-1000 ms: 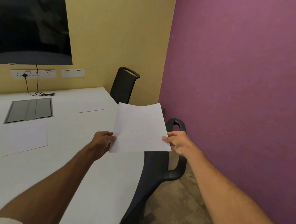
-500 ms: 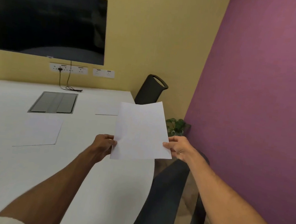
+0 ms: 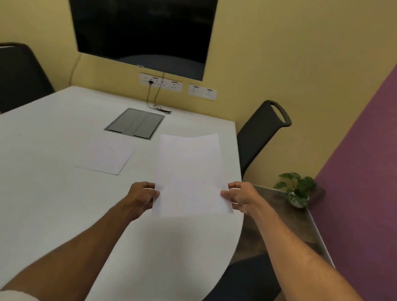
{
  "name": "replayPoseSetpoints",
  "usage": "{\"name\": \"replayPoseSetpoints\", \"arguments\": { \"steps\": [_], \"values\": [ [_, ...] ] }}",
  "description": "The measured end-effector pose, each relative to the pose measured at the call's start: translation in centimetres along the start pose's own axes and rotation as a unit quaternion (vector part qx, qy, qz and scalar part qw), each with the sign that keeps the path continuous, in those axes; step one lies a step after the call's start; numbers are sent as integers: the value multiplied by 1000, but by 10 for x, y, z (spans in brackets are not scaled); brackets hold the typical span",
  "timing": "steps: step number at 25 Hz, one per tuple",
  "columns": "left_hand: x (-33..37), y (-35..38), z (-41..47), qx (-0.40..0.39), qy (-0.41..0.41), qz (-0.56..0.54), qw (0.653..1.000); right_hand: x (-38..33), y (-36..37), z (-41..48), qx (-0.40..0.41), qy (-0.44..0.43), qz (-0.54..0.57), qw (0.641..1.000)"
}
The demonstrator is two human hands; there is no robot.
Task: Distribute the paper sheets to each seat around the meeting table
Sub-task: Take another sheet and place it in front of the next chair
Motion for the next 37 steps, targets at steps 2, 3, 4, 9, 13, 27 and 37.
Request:
{"name": "replayPoseSetpoints", "arguments": {
  "steps": [2, 3, 4, 9, 13, 27, 37],
  "values": [
    [-7, 1, -4, 45, -8, -23, 999, -2, 5, 21, -36, 2, -18, 999],
    [-12, 1, -7, 65, -12, -36, 997, -3, 8, 30, -56, 1, -30, 998],
    [-17, 0, -11, 86, -16, -45, 995, -3, 13, 37, -78, 1, -40, 996],
    [-41, -17, -35, 185, -35, -77, 979, 4, 45, 57, -184, 6, -74, 980],
    [-64, -38, -51, 246, -50, -83, 964, 24, 80, 65, -235, 20, -92, 967],
    [-188, -81, -9, 324, -168, -101, 926, 138, 157, 121, -218, 79, -164, 959],
    [-252, -80, 4, 354, -229, -33, 906, 201, 163, 138, -189, 100, -223, 951]
  ]
}}
Point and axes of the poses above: each hand's wrist, its own z-axis towards the middle knuckle, its own y-axis out of the palm, x = y × z, the point moved 5 cm from there along z, towards the middle knuckle, and after that the axes turned 3 degrees about z, right-handed, at the moved point
